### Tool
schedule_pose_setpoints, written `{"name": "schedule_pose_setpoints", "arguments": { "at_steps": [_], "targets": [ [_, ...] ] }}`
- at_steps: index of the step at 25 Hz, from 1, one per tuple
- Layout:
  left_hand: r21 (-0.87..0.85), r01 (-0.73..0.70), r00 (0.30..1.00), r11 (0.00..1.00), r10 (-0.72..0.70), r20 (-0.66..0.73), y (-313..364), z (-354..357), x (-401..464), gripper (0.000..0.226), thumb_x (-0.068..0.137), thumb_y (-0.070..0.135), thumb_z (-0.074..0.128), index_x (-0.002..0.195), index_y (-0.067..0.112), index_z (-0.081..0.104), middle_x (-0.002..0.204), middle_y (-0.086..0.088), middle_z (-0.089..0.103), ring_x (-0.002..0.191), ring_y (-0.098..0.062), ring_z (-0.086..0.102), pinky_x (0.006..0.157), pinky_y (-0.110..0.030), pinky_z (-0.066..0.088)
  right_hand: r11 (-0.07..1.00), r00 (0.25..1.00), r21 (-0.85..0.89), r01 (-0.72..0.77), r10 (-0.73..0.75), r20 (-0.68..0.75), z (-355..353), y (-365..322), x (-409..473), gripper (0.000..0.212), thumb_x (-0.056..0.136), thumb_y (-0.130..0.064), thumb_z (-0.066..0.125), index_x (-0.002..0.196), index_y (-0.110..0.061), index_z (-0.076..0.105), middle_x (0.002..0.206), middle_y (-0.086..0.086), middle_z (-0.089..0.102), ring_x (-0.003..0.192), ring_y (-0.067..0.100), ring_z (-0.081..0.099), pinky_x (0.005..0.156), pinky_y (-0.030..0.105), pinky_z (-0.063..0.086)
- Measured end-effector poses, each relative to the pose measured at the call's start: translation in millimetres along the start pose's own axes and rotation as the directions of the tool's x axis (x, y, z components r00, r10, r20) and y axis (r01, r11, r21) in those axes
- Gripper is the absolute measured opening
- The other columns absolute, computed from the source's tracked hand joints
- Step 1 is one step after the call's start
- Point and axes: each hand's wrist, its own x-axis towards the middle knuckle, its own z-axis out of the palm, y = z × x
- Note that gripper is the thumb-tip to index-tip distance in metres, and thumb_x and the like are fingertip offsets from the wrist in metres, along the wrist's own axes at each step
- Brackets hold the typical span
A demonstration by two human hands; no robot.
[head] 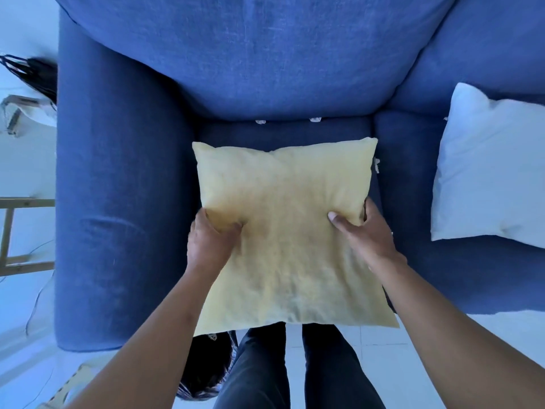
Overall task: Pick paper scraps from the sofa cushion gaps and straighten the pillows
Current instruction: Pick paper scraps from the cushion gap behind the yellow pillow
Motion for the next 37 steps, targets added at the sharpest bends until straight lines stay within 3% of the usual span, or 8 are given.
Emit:
{"name": "schedule_pose_setpoints", "arguments": {
  "at_steps": [3,8,11,14,21,24,29,37],
  "targets": [
    [0.036,-0.254,0.956,0.966,0.257,-0.139,37,-3,2,0.071,0.087,0.048,0.061,0.149,0.024,0.035,0.149,0.007,0.044,0.138,-0.016,0.039,0.111,-0.041,0.038,0.987,0.981,-0.098,0.124,-0.137,-0.139,-9,-31,8,0.071,0.084,-0.047,0.072,0.145,-0.027,0.043,0.142,0.000,0.057,0.133,0.018,0.052,0.110,0.041,0.044],
    [-0.053,-0.425,0.900,0.904,0.416,-0.129,113,5,38,0.045,0.093,0.037,0.062,0.134,0.019,0.058,0.131,0.008,0.060,0.121,-0.009,0.055,0.098,-0.024,0.043,0.939,0.919,-0.064,0.338,-0.344,-0.194,-1,-96,44,0.059,0.090,-0.033,0.071,0.144,-0.019,0.051,0.146,-0.003,0.055,0.136,0.012,0.049,0.116,0.037,0.038],
    [0.016,-0.459,0.878,0.888,0.456,-0.146,146,27,79,0.016,0.091,0.029,0.061,0.083,0.016,0.057,0.076,0.009,0.055,0.072,-0.005,0.052,0.063,-0.014,0.035,0.922,0.904,-0.063,0.383,-0.388,-0.181,22,-114,88,0.050,0.090,-0.027,0.070,0.137,-0.014,0.058,0.138,0.001,0.061,0.126,0.016,0.058,0.107,0.037,0.048],
    [-0.021,-0.377,0.910,0.926,0.366,-0.195,163,54,123,0.038,0.088,0.023,0.062,0.060,0.014,0.039,0.051,0.008,0.035,0.049,-0.007,0.040,0.044,-0.012,0.028,0.910,0.898,-0.112,0.399,-0.412,-0.156,41,-116,133,0.045,0.090,-0.023,0.068,0.133,-0.013,0.061,0.132,0.001,0.064,0.118,0.018,0.062,0.102,0.036,0.051],
    [0.002,-0.154,0.959,0.988,0.150,-0.240,152,119,211,0.033,0.087,0.038,0.070,0.098,0.007,0.065,0.101,-0.011,0.068,0.099,-0.031,0.062,0.078,-0.030,0.046,0.871,0.859,-0.200,0.448,-0.482,-0.174,67,-81,209,0.044,0.085,-0.021,0.072,0.128,-0.019,0.063,0.124,-0.005,0.067,0.114,0.015,0.063,0.091,0.005,0.034],
    [-0.034,-0.141,0.940,0.989,0.123,-0.320,154,142,237,0.042,0.082,0.044,0.073,0.114,0.019,0.064,0.116,-0.008,0.060,0.112,-0.027,0.057,0.091,-0.033,0.046,0.838,0.824,-0.225,0.497,-0.537,-0.181,80,-64,228,0.050,0.084,-0.020,0.072,0.133,-0.016,0.060,0.130,0.000,0.064,0.119,0.020,0.060,0.102,0.027,0.047],
    [-0.146,-0.122,0.880,0.982,0.039,-0.473,158,166,266,0.037,0.078,0.050,0.072,0.102,0.022,0.069,0.109,-0.002,0.054,0.102,-0.021,0.058,0.086,-0.031,0.048,0.878,0.855,-0.182,0.444,-0.475,-0.208,92,-49,252,0.064,0.088,-0.022,0.072,0.147,-0.013,0.049,0.156,0.014,0.041,0.144,0.022,0.042,0.112,0.042,0.044],
    [-0.119,-0.200,0.806,0.972,0.095,-0.584,152,178,279,0.022,0.089,0.028,0.062,0.103,0.021,0.077,0.109,-0.006,0.064,0.102,-0.022,0.062,0.076,-0.024,0.041,0.770,0.781,-0.398,0.499,-0.599,-0.179,100,-51,289,0.046,0.091,-0.022,0.066,0.136,-0.017,0.059,0.135,0.006,0.061,0.123,0.030,0.054,0.108,0.031,0.041]
  ]
}}
